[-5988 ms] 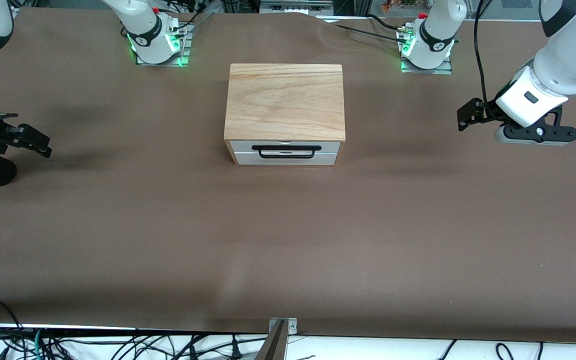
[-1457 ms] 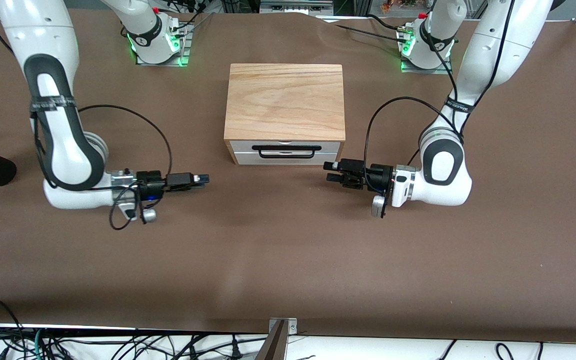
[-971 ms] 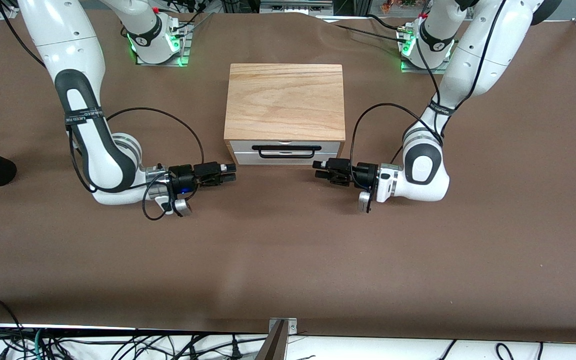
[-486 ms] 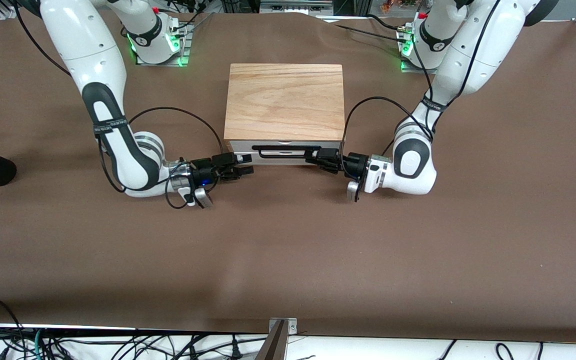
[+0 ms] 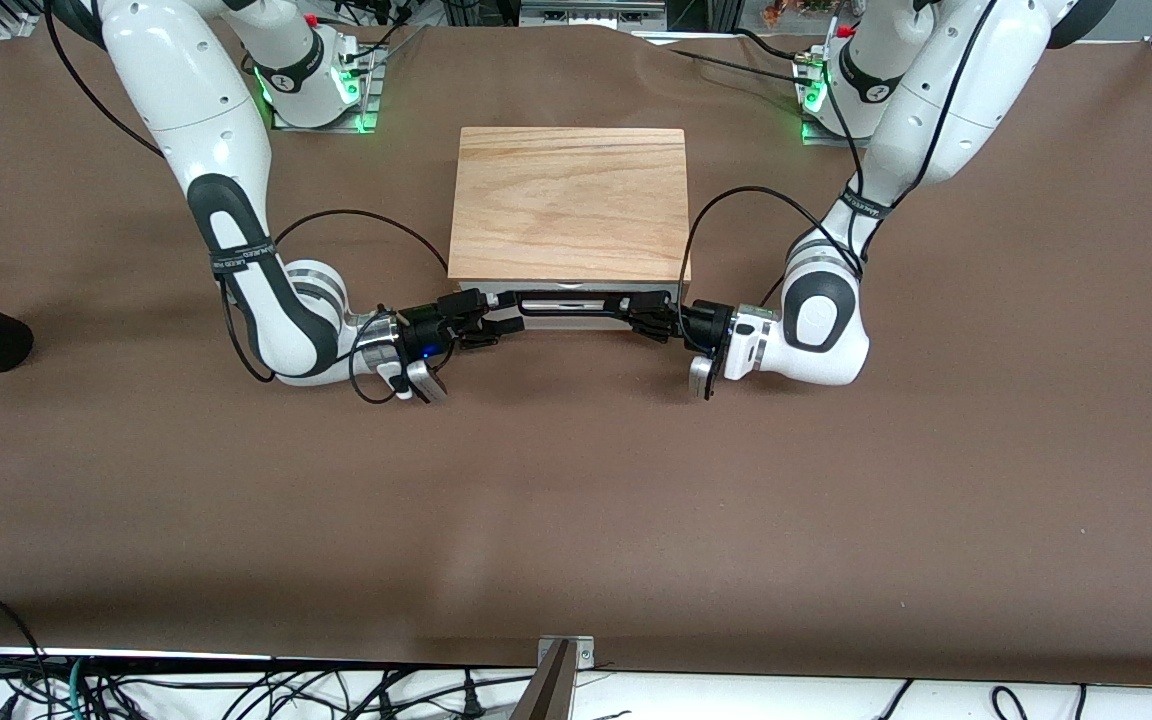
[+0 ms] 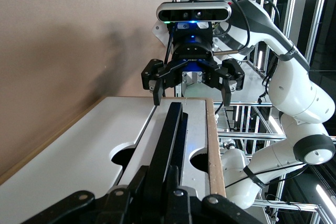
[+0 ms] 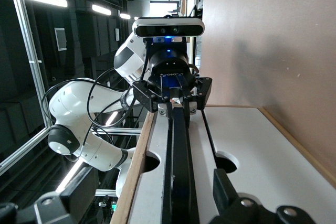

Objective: Pull top drawer with both arms simultaneously
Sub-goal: 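Pull the handle outward with both grippers, sliding the drawer open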

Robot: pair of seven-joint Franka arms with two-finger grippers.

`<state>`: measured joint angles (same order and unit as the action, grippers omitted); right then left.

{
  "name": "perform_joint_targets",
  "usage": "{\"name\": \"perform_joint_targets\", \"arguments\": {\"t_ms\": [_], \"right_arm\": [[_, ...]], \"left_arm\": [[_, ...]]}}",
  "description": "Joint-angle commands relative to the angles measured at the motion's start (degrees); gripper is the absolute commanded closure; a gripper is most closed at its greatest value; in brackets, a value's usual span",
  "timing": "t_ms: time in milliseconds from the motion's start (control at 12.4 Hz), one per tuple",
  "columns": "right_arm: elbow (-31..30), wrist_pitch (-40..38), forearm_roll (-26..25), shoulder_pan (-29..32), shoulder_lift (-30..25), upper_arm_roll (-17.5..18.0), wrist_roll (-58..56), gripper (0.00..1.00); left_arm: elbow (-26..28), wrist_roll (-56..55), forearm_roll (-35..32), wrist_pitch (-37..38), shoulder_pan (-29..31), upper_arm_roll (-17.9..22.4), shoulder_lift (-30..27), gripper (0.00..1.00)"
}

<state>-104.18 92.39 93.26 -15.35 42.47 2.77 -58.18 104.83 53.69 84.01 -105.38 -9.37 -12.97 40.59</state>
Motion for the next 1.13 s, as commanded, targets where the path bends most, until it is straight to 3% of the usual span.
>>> {"name": "perform_joint_targets", "arguments": {"t_ms": [0, 324, 1052], "right_arm": [[-1.64, -0.64, 2.10, -0.73, -0.46, 0.48, -2.81, 0.16], [-1.82, -0.64, 3.86, -1.35, 1.04, 0.48, -5.81, 0.65], [-2.52, -0.64, 3.25, 0.06, 1.13, 0.31, -6.33, 0.72]], "left_arm": [[1.78, 0.71, 0.98, 0.62, 0.49, -0.22, -1.74, 1.00], [1.78, 0.71, 0.98, 0.62, 0.58, -0.22, -1.74, 1.00], [1.78, 0.71, 0.98, 0.62, 0.58, -0.13, -1.65, 1.00]]}}
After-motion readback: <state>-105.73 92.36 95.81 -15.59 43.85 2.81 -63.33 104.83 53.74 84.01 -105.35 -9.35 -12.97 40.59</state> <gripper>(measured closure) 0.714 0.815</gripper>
